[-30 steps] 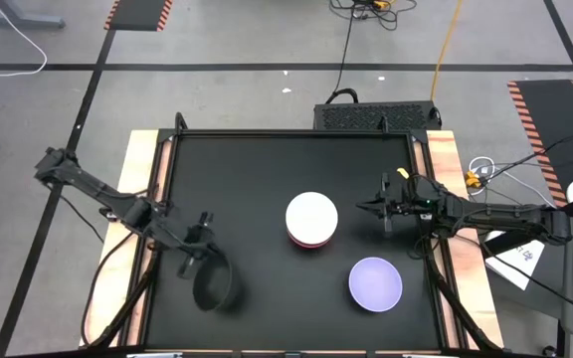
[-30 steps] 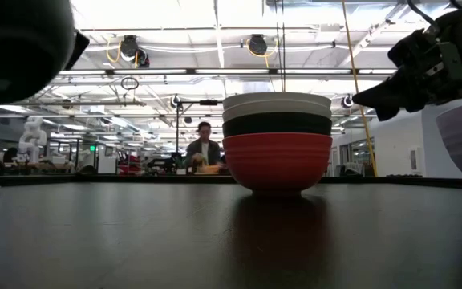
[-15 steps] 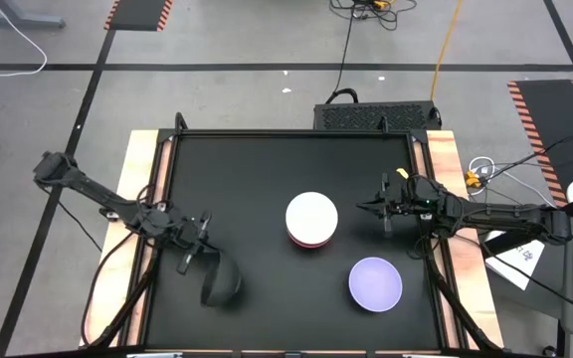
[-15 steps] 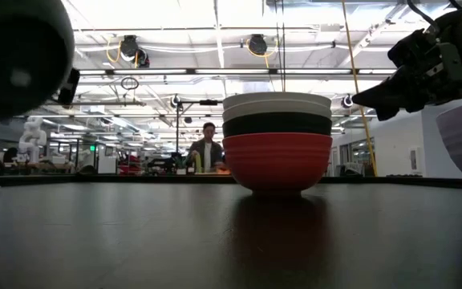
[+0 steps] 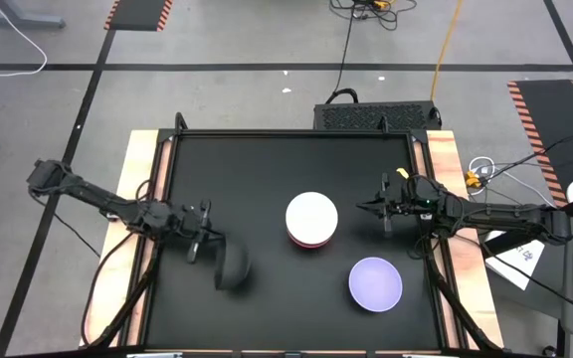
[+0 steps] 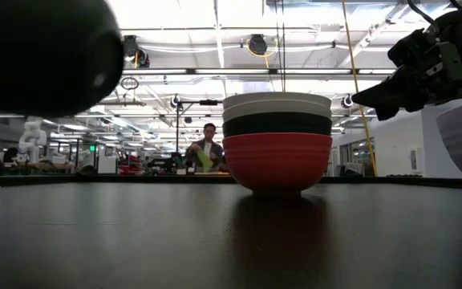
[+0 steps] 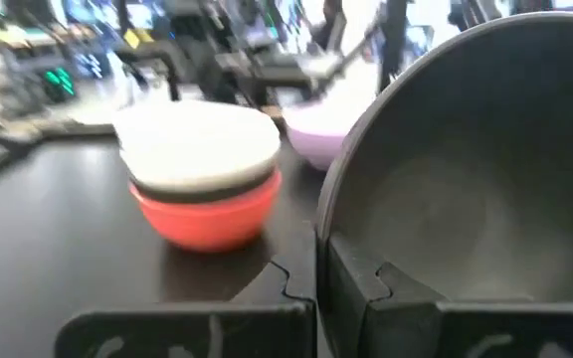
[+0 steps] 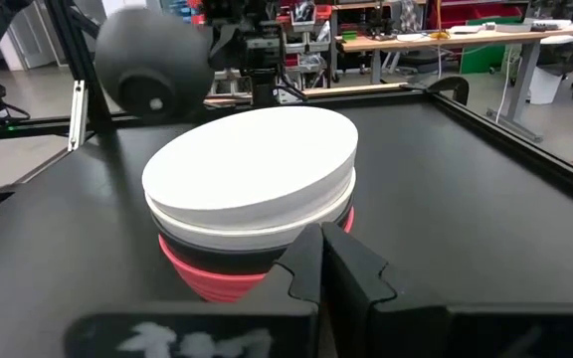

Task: Nest bowls inside each other
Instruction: Stack the black bowl on top of the white bowl

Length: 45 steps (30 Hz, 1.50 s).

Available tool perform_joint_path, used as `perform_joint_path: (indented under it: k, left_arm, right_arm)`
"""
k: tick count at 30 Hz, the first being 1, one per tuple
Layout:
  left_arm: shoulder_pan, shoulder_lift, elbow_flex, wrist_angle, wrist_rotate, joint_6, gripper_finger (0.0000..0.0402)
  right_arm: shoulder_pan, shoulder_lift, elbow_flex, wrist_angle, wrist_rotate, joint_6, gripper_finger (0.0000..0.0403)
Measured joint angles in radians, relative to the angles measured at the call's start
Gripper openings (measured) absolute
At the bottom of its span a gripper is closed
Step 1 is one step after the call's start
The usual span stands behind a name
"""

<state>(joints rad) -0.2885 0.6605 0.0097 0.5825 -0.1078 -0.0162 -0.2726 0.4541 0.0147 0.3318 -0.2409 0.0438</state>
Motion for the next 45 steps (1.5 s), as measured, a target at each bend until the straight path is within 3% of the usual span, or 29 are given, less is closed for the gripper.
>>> perform_joint_path:
  k: [5,12,18,28,35,45]
  left_arm:
    - [0.086,0.0,0.003,0.104,0.001,-0.004,0.0006]
    - [0.226,0.042,0.145,-0.021,0.067,-0.004,0.0005]
    - [0.331,0.205,0.391,-0.184,0.16,0.04,0.0005]
    - [0.51,0.586,0.843,-0.509,0.339,0.067,0.0005]
    - [0.537,0.813,1.187,-0.791,0.461,0.115,0.0005]
    - [0.536,1.092,1.628,-1.178,0.47,0.195,0.0005]
  right_arm:
    - [0.0,0.0,0.0,0.0,0.0,0.012,0.0]
    - [0.0,0.0,0.0,0.025,0.0,0.015,0.0]
    - [0.0,0.0,0.0,0.055,0.001,0.015,0.0]
    - [0.0,0.0,0.0,0.056,0.004,0.015,0.0]
    - [0.0,0.0,0.0,0.037,0.004,-0.001,0.0]
    - [0.0,0.0,0.0,0.021,0.005,-0.012,0.0]
